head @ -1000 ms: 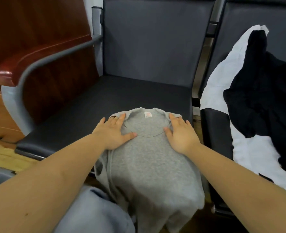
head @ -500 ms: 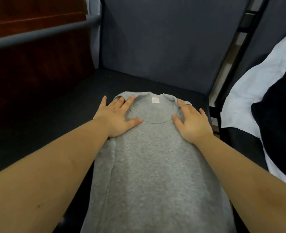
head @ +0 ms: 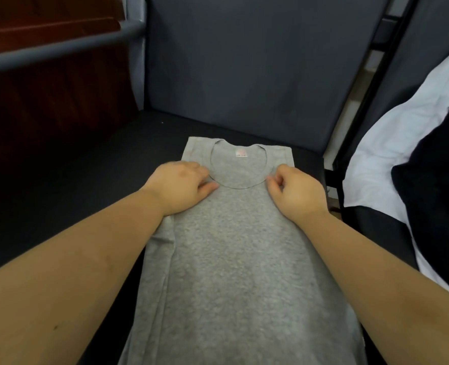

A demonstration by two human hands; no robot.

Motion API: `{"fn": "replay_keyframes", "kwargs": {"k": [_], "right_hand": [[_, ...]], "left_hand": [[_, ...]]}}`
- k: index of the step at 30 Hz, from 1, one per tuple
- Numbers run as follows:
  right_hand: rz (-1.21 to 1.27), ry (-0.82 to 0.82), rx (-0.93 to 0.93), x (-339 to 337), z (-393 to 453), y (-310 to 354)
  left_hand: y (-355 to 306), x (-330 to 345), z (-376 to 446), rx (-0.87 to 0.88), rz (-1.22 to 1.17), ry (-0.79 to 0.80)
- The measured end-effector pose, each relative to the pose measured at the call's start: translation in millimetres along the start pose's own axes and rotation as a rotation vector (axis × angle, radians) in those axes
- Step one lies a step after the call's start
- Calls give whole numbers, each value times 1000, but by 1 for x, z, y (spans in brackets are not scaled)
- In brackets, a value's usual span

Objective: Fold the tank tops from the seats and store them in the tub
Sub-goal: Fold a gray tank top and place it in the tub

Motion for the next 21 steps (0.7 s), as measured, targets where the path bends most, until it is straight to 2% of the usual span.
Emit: {"fn": "replay_keyframes", "kwargs": {"k": [1, 3, 9, 11, 15, 18, 21], "right_hand": [[30, 81, 5, 2, -1, -1], [72, 147, 3, -2, -5, -2], [34, 337, 0, -30, -41, 0], [15, 406, 0, -39, -58, 4], [-55, 363, 20, -49, -90, 15], [45, 376, 126, -54, -107, 10], [174, 410, 243, -62, -117, -2]], "left_hand": [[1, 2, 0, -105, -69, 109], [2, 0, 2, -225, -168, 203], [-39, -25, -28, -495, -99, 467], [-57, -17, -48, -531, -65, 516], [-90, -5, -87, -537, 85, 302], [-97, -9, -110, -562, 23, 201], [-81, -25, -128, -663, -124, 67]]}}
Point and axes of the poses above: each hand's wrist, its own z-axis towards the middle knuckle, its own x-axis out of the palm, y = z × x, the point moved 3 cm from there along z, towards the middle knuckle, and after that the axes turned 11 degrees about -z, right-handed, at the moved point
